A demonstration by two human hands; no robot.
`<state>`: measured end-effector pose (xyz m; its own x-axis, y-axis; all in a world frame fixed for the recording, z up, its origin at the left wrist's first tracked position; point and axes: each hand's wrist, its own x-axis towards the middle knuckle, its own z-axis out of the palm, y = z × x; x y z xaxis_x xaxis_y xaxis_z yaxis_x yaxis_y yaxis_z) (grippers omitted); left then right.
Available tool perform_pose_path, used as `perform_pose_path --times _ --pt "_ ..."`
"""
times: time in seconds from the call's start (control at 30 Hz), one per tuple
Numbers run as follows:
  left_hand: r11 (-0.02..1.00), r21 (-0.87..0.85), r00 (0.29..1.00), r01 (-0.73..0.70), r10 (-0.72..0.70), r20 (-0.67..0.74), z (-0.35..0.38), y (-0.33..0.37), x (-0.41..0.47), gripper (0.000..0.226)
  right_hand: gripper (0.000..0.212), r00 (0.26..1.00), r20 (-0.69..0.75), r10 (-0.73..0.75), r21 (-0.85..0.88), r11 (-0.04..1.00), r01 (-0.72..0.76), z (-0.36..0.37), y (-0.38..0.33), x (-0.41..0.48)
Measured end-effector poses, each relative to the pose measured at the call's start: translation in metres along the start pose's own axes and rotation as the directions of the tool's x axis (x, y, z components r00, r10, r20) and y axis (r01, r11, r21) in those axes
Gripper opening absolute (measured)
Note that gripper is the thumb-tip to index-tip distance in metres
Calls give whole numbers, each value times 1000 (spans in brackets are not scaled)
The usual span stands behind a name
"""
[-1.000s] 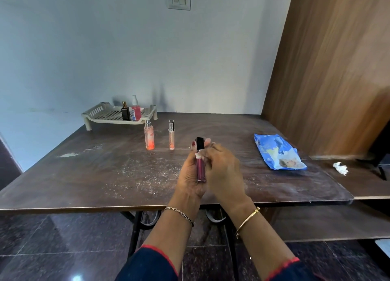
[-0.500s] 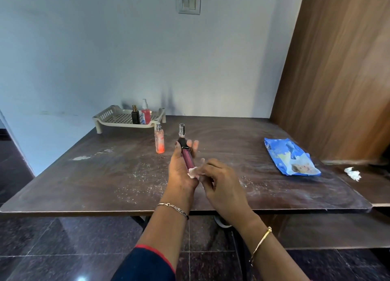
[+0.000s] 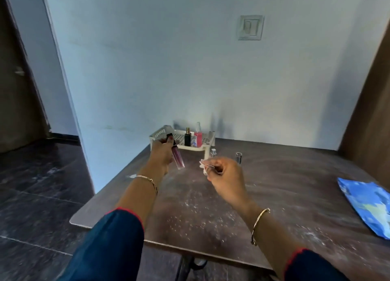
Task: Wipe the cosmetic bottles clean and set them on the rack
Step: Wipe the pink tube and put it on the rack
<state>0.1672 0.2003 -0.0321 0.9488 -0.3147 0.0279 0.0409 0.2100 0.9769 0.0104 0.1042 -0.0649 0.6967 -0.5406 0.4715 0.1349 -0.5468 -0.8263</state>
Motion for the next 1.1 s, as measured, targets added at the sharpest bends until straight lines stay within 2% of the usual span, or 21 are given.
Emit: perform_pose_path --times 0.1,0.23,0.5,0.67,0.83,0.97,1.1 --pt "979 182 994 -97 104 -31 -3 13 44 11 26 993 -32 -113 -81 991 110 9 -5 39" --pt "942 314 990 -122 137 -28 1 11 96 19 23 975 -111 -193 -158 972 174 10 -5 95" --pt "920 314 955 -237 280 -100 24 -6 148 17 15 974 -137 -179 -226 963 145 13 21 149" --pt "897 390 955 -206 272 -121 33 -18 167 22 17 978 -171 -117 -201 976 82 10 38 161" --pt "885 429 956 -182 262 -134 37 -26 175 32 15 978 -162 -133 -231 968 93 9 43 167" --pt "862 455 945 -224 307 -116 40 -29 177 33 16 976 -180 -121 -209 974 82 7 42 169" --pt "845 492 952 -210 291 -94 44 -37 178 34 16 971 -189 -145 -203 974 106 4 39 170"
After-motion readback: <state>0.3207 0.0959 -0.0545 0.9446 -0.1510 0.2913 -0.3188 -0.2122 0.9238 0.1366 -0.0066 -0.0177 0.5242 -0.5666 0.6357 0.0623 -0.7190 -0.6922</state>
